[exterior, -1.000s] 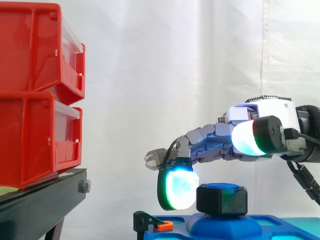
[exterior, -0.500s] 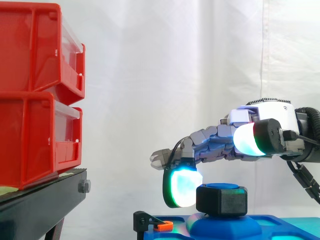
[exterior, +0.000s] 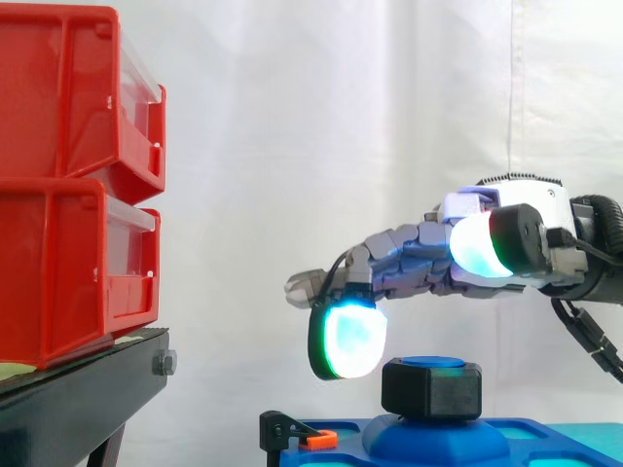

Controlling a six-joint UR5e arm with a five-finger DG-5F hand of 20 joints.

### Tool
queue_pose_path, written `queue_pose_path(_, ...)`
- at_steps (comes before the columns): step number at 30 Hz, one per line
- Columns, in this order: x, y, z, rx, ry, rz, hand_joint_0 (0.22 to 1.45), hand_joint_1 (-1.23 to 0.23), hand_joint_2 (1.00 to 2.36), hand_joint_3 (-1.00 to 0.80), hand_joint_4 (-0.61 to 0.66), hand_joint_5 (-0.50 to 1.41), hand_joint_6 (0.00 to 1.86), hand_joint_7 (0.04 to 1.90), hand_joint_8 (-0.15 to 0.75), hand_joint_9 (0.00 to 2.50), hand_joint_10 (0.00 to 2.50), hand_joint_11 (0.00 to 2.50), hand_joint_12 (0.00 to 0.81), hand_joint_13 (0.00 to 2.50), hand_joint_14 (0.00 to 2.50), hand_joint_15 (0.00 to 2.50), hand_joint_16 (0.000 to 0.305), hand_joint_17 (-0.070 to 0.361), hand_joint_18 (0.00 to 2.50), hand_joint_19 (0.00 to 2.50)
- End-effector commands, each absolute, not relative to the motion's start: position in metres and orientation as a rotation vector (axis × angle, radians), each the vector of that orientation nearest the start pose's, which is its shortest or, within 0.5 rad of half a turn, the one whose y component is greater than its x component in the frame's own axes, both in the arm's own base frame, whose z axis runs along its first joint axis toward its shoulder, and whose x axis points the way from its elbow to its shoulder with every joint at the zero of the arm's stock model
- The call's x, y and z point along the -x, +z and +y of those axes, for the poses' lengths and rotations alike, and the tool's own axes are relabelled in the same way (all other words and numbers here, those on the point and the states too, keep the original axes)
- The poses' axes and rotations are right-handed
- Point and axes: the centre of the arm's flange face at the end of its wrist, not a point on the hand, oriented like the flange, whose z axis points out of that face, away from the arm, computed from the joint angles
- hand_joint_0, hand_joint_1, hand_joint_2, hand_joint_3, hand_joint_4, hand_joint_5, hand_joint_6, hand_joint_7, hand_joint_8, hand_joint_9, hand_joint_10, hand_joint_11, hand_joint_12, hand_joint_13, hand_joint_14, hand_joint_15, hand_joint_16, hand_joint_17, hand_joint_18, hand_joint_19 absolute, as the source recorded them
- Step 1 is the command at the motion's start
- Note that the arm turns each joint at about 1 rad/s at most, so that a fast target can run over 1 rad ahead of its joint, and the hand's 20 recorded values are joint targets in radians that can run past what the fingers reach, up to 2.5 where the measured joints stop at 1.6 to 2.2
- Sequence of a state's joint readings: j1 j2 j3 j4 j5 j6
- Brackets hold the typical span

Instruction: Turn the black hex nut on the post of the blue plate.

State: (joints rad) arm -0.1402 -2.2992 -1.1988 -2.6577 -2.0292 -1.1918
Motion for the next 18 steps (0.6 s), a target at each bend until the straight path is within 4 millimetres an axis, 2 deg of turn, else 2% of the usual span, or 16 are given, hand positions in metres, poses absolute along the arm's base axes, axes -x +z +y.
queue_pose_path(1,-0.735,0.258,-0.187,0.005,0.531,1.472,0.46,-0.14,1.0,-0.5,0.35,-0.19,0.5,0.97,0.309,0.29,0.0,0.0,0.379,0.15,0.0,0.03,0.054,0.122,0.15,0.27)
queue_pose_path(14,-0.742,0.258,-0.157,0.021,0.559,1.48,0.46,-0.14,1.0,-0.5,0.34,-0.19,0.5,0.94,0.309,0.28,0.0,0.0,0.38,0.15,0.0,0.03,0.054,0.122,0.15,0.27)
queue_pose_path(18,-0.744,0.255,-0.142,0.009,0.563,1.505,0.46,-0.14,1.0,-0.5,0.35,-0.19,0.5,0.93,0.308,0.28,0.0,0.0,0.381,0.14,0.0,0.03,0.054,0.122,0.14,0.27)
